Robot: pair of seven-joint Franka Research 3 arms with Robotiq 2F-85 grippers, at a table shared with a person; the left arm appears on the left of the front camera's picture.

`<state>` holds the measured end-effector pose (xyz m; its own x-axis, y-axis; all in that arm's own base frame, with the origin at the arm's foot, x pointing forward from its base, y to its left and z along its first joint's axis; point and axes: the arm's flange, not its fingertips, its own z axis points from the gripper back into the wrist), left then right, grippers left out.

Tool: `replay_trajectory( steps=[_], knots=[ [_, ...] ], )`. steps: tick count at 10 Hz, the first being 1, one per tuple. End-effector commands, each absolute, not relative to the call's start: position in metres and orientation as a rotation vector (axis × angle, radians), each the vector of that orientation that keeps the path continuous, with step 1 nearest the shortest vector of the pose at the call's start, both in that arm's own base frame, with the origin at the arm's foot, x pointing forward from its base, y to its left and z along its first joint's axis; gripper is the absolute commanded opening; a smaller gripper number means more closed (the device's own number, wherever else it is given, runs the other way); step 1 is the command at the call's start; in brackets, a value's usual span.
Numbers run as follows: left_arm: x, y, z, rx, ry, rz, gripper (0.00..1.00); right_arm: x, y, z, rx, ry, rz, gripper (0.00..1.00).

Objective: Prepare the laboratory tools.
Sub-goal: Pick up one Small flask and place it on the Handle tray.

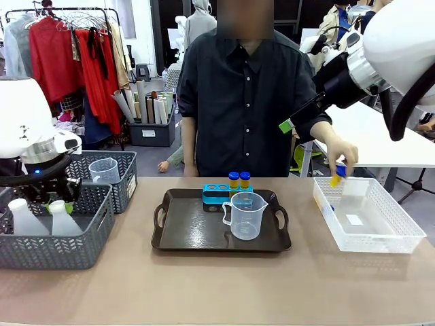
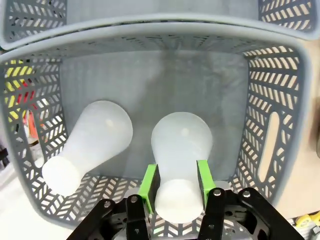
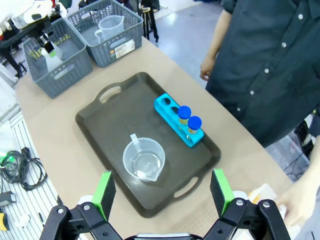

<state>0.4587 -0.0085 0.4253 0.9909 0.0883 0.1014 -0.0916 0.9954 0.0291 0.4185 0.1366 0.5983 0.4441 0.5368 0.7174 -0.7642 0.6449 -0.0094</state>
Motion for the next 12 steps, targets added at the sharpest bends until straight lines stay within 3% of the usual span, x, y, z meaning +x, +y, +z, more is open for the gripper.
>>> replay_trajectory(
  steps=[1,3,6,8,12],
  knots=[
    [0.452,-0.01,0.451,0.021,-0.123,0.079,0.0,0.419,0.136,0.599,0.344,-0.755,0.829,1.0],
    [0.451,-0.014,0.492,-0.003,-0.118,0.075,0.0,0.419,0.136,0.599,0.344,-0.755,0.829,1.0],
    [0.455,-0.043,0.607,0.014,-0.167,0.005,0.0,0.419,0.136,0.599,0.344,-0.755,0.829,1.0],
    [0.458,-0.082,0.682,0.059,-0.275,-0.108,0.0,0.419,0.136,0.599,0.344,-0.755,0.829,1.0],
    [0.455,-0.173,0.767,0.1,-0.375,-0.35,0.0,0.419,0.136,0.599,0.344,-0.755,0.829,1.0]
  ],
)
